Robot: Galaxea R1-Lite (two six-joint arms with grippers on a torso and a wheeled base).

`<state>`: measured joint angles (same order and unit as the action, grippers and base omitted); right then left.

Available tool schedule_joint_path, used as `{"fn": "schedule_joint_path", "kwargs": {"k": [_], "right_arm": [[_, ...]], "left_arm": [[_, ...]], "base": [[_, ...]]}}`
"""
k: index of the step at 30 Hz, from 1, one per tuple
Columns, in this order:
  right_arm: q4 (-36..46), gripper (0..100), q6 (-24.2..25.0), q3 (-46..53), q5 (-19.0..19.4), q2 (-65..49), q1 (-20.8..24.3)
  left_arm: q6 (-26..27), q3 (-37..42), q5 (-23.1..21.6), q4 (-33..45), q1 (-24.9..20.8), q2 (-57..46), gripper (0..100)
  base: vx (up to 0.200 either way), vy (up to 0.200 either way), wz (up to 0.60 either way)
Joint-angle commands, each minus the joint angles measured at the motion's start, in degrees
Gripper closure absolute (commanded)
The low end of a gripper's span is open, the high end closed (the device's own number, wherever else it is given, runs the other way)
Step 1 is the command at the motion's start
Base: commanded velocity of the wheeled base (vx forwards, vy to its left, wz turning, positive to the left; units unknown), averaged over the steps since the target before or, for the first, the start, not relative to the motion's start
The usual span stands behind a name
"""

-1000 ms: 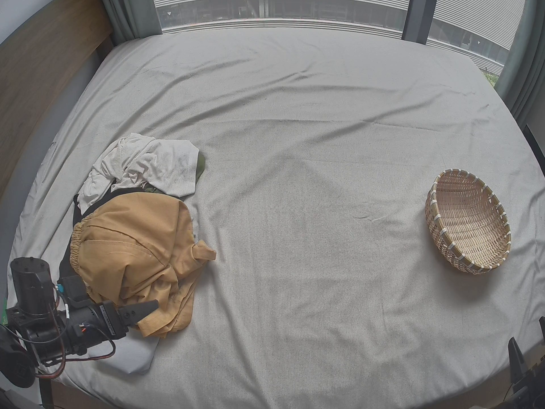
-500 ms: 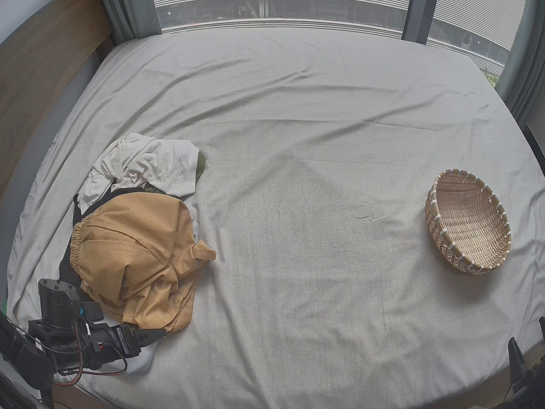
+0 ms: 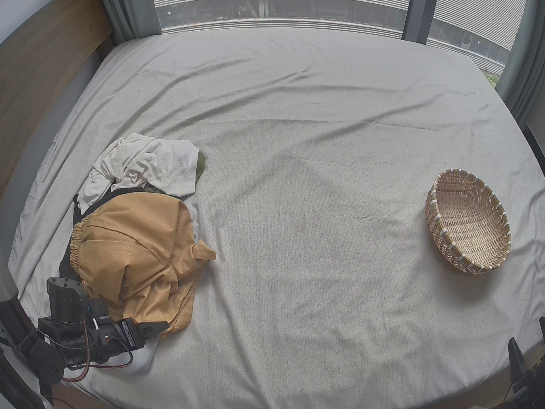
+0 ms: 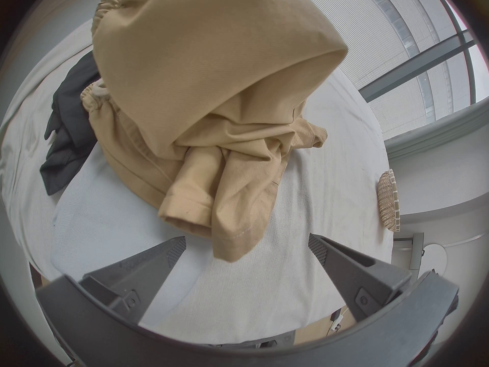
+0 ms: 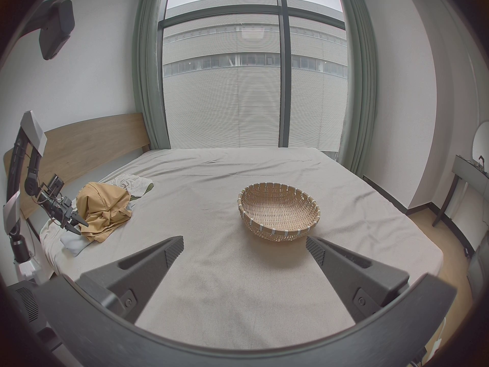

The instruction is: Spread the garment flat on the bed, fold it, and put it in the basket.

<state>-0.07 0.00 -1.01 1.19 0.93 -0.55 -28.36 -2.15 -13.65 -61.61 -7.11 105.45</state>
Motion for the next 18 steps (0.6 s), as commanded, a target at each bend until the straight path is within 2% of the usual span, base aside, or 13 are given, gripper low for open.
{"fn": "schedule_joint_path", "kwargs": {"k": [1,7,18], "right_arm": [[-0.01,0,0.0,0.92,0.04,-0.66,0.02],[-0.01,0,0.0,0.92,0.04,-0.66,0.02],[-0.01,0,0.0,0.92,0.04,-0.66,0.02]], "left_arm": [[-0.03,0.04,0.21,-2.64,-0.01,4.77,0],[-0.47,0.56,0.29,-10.81,-0.01,9.34,0],[-0.65,0.74,0.91,-19.69,-0.36,14.7,0]], "base": [[0.0,0.0,0.0],[0.0,0.0,0.0],[0.0,0.0,0.0]]}}
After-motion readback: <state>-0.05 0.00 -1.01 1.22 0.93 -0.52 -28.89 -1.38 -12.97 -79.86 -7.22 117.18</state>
